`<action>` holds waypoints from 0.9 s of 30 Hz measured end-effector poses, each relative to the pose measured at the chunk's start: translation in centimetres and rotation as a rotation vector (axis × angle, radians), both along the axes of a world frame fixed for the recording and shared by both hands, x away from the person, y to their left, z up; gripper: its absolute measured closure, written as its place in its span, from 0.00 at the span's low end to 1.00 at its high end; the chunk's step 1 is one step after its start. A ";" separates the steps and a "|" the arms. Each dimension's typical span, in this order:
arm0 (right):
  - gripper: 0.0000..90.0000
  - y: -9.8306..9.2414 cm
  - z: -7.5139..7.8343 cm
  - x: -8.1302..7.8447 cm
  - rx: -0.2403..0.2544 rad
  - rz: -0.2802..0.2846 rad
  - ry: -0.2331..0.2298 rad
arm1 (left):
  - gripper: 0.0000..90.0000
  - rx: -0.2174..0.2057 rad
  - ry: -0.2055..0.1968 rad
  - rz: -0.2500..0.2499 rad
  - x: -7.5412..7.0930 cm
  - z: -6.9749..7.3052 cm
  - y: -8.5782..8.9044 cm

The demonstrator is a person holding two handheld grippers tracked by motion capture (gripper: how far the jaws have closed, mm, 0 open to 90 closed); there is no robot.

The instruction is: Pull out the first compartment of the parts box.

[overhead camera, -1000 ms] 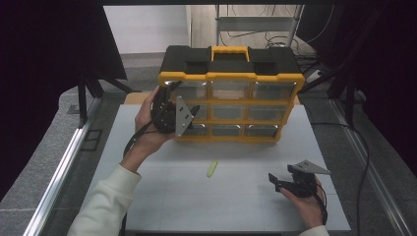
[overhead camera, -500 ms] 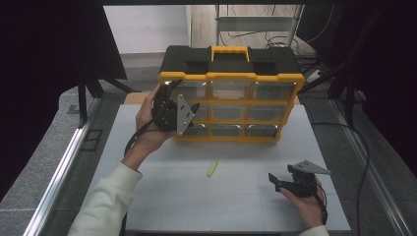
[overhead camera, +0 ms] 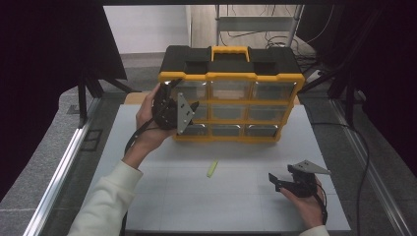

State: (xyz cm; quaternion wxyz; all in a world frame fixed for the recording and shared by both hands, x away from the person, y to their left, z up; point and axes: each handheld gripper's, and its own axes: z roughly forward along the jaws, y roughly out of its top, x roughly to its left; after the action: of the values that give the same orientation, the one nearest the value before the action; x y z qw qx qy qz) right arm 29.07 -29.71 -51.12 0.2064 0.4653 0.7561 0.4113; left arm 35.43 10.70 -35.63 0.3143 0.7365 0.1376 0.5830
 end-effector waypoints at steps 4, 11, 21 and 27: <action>0.18 0.0 0.0 0.0 0.000 0.001 0.000 | 0.20 0.007 -0.015 0.007 0.1 0.0 0.0; 0.18 0.0 0.0 0.0 0.000 -0.001 0.000 | 0.20 0.012 -0.013 0.010 0.3 -0.1 -0.1; 0.18 0.0 0.0 0.0 0.000 -0.001 0.000 | 0.22 0.018 -0.023 0.016 0.5 -0.2 -0.1; 0.18 0.0 0.0 0.0 -0.001 -0.001 0.000 | 0.27 0.017 -0.048 0.024 0.4 -0.3 -0.2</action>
State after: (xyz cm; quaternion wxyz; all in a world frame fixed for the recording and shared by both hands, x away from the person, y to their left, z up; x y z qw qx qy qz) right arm 29.08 -29.71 -51.12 0.2071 0.4657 0.7561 0.4107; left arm 35.84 10.53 -35.91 0.3042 0.7232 0.1339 0.6054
